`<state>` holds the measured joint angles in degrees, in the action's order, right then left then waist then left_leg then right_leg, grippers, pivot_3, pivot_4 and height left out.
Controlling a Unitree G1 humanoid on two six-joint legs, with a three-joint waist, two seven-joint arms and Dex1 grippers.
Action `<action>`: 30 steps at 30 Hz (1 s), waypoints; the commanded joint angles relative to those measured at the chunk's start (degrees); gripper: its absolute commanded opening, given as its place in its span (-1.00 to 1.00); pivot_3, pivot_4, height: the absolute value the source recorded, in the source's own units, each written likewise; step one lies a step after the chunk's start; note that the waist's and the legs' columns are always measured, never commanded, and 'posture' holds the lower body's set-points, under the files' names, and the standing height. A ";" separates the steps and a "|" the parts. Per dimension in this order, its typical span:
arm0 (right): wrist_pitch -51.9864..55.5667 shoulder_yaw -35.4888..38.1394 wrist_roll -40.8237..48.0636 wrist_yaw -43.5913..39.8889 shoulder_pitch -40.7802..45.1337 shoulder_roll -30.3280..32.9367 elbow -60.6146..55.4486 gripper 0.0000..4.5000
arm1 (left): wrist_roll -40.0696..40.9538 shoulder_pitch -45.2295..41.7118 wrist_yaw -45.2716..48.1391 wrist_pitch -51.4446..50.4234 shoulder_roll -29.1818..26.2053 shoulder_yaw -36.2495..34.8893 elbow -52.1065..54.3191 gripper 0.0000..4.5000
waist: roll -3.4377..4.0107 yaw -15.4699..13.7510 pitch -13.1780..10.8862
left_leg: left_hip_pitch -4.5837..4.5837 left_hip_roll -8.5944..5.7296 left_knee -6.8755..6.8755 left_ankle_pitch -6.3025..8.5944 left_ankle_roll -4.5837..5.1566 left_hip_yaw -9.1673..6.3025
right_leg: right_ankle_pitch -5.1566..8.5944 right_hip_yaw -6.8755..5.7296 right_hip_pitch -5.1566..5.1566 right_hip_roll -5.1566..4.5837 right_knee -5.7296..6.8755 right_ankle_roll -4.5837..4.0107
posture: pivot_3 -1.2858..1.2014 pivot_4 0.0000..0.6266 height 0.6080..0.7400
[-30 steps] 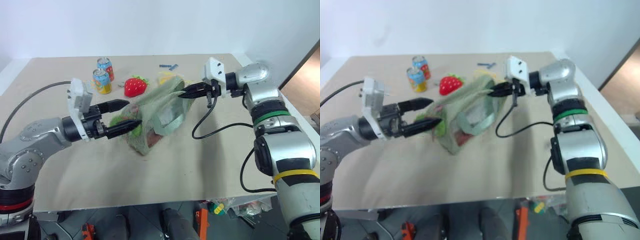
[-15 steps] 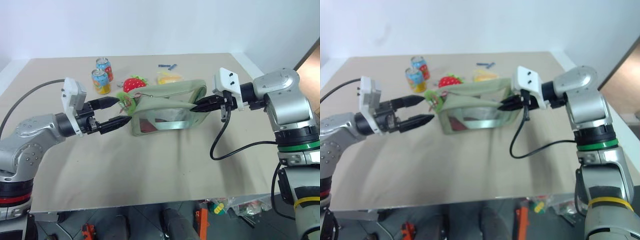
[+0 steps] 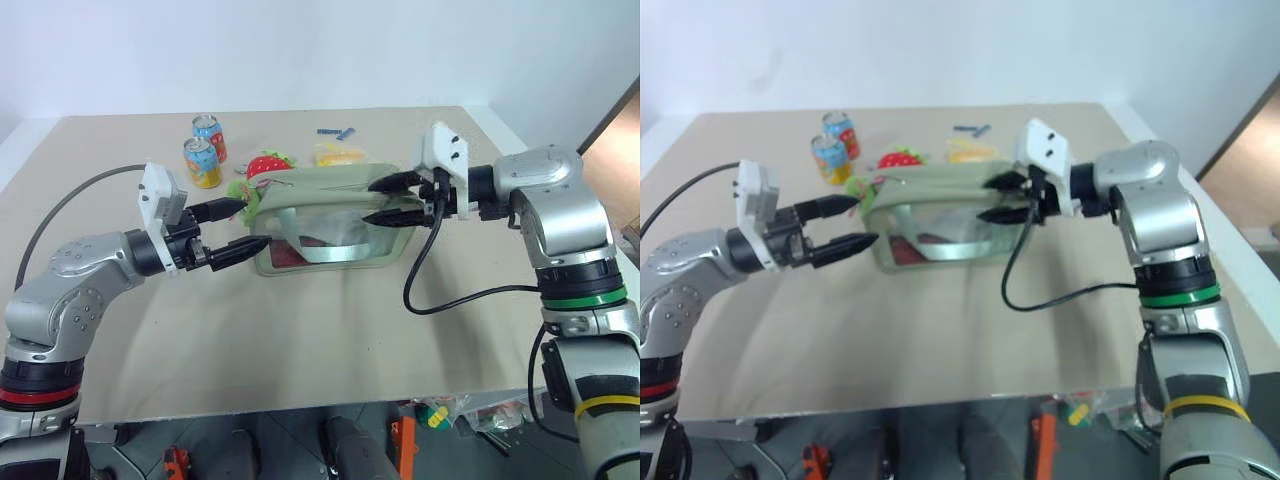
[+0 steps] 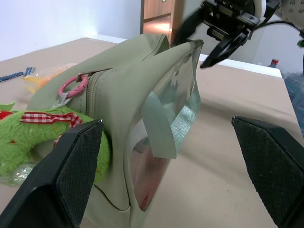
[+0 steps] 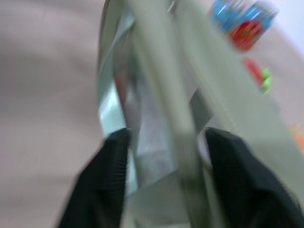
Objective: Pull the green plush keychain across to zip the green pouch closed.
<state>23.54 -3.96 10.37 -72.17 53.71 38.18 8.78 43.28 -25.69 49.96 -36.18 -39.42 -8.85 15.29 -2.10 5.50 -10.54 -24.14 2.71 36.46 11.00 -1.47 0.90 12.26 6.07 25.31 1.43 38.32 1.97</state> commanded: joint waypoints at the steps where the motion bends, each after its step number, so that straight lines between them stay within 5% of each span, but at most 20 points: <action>1: -1.74 7.56 2.80 6.42 -2.33 0.44 -0.46 0.69 | 0.71 -0.28 -0.09 -0.22 -0.59 -1.13 2.50 1.00 | 0.00 -0.15 0.00 | -0.01 -0.01 0.00 0.00 0.00 -0.02 | 0.00 -0.01 -0.01 -0.01 -0.01 0.00 | 0.03 -0.52 1.00; 11: 4.25 13.25 7.56 11.64 -16.00 4.87 -9.75 0.69 | 1.17 -0.40 -0.37 -0.62 -0.15 -1.01 3.34 1.00 | 0.00 -0.83 0.00 | 0.01 -0.03 0.02 0.00 0.00 -0.02 | -0.01 0.00 -0.02 -0.03 -0.02 0.04 | 0.03 -0.52 1.00; 19: 3.40 11.05 8.84 14.79 -15.55 1.59 -8.74 0.69 | 0.27 -0.98 0.45 -0.10 0.14 0.16 2.52 1.00 | 0.00 -0.80 0.00 | 0.06 -0.02 0.12 -0.02 0.03 -0.01 | -0.11 0.05 -0.06 0.02 -0.02 0.12 | 0.03 -0.52 1.00; 30: 2.58 11.28 10.13 15.67 -17.76 0.17 -8.25 -0.87 | -0.08 -0.31 -0.96 0.35 0.64 -0.91 3.39 1.00 | 0.00 -0.89 0.00 | 0.02 -0.01 0.09 -0.02 0.03 -0.01 | -0.09 0.05 -0.06 0.03 -0.05 0.10 | 0.03 -0.52 1.00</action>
<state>27.21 6.37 19.24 -56.43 36.13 38.02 1.76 42.92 -25.64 49.36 -36.66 -38.81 -8.39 16.85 -2.10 4.61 -10.53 -24.12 2.71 36.55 10.98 -1.45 0.88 12.16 6.12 25.25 1.46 38.27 2.07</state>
